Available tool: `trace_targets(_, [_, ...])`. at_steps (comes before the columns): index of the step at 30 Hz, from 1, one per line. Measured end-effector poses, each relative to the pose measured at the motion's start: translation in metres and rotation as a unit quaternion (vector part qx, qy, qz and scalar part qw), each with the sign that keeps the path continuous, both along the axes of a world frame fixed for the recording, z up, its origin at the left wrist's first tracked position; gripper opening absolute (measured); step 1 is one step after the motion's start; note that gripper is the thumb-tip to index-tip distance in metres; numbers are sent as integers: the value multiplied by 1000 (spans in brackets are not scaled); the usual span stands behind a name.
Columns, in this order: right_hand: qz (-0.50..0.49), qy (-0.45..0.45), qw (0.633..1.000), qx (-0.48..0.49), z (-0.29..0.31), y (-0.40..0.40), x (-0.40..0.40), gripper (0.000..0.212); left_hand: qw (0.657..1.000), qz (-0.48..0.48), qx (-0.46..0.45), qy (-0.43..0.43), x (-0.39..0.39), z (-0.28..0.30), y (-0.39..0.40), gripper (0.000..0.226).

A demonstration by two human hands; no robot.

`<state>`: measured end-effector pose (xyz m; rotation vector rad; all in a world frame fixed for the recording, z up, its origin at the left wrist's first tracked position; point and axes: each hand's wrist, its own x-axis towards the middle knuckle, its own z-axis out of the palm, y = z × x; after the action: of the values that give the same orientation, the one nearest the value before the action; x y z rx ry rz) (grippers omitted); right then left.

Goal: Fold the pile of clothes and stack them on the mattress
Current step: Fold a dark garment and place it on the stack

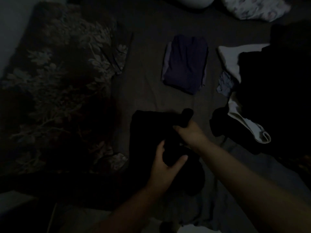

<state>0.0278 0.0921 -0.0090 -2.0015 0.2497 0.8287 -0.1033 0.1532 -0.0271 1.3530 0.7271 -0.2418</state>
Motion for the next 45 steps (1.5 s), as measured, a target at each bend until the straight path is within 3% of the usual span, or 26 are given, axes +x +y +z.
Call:
trace_targets(3, [-55, 142, 983, 102, -6, 57, 5, 47, 998, 41, 33, 40, 14, -7, 62, 54])
trace_targets(5, [-34, 205, 970, 123, -15, 83, 6, 51, 991, 38, 62, 112, 15, -24, 100, 33])
trace_targets(7, [67, 145, 986, 45, -24, 88, 5, 45, 982, 8, 73, 177, 12, -38, 121, 27])
trace_targets(9, [148, -15, 985, -87, -31, 71, -2, 35, 975, -20, 53, 213, 13, -42, 122, 42])
trace_targets(11, [137, -118, 971, -159, -31, 46, -20, 39, 970, -53, 61, 229, 18, -37, 111, 55])
trace_targets(14, [149, -140, 950, -237, -32, 20, -60, 65, 961, -62, 86, 257, 30, -34, 94, 70])
trace_targets(17, [195, -87, 943, -256, -26, 13, -85, 61, 966, -47, 58, 247, 40, -29, 83, 78])
trace_targets(20, [288, -95, 933, -191, -18, 30, -103, 48, 965, -64, 66, 246, 39, -27, 86, 74])
trace_targets(23, [300, -67, 947, -96, -15, 53, -115, 45, 957, -95, 148, 232, 32, -27, 97, 37])
trace_targets(27, [336, -49, 940, -20, -18, 64, -122, 38, 943, 3, 229, 242, 13, -31, 120, 33])
trace_targets(29, [261, -69, 962, -45, -22, 57, -116, 29, 936, -1, 229, 268, 4, -40, 129, 35])
trace_targets(31, [98, -112, 983, -106, -32, 40, -102, 22, 933, -55, 231, 272, 1, -41, 133, 34])
trace_targets(34, [-52, -142, 974, -170, -46, 15, -74, 39, 934, -55, 271, 226, 14, -37, 130, 39])
trace_targets(36, [-87, -57, 993, -54, -52, 9, -58, 36, 954, -47, 226, 191, 30, -35, 128, 45])
trace_targets(39, [-88, 84, 985, 120, -58, 17, -46, 35, 980, -29, 25, 195, 54, -36, 129, 45])
trace_targets(42, [-112, 109, 978, 139, -72, 18, -39, 46, 970, -41, -60, 233, 67, -34, 134, 42])
trace_targets(45, [-165, 146, 959, 177, -71, 13, -25, 62, 975, -49, -55, 209, 78, -38, 134, 52])
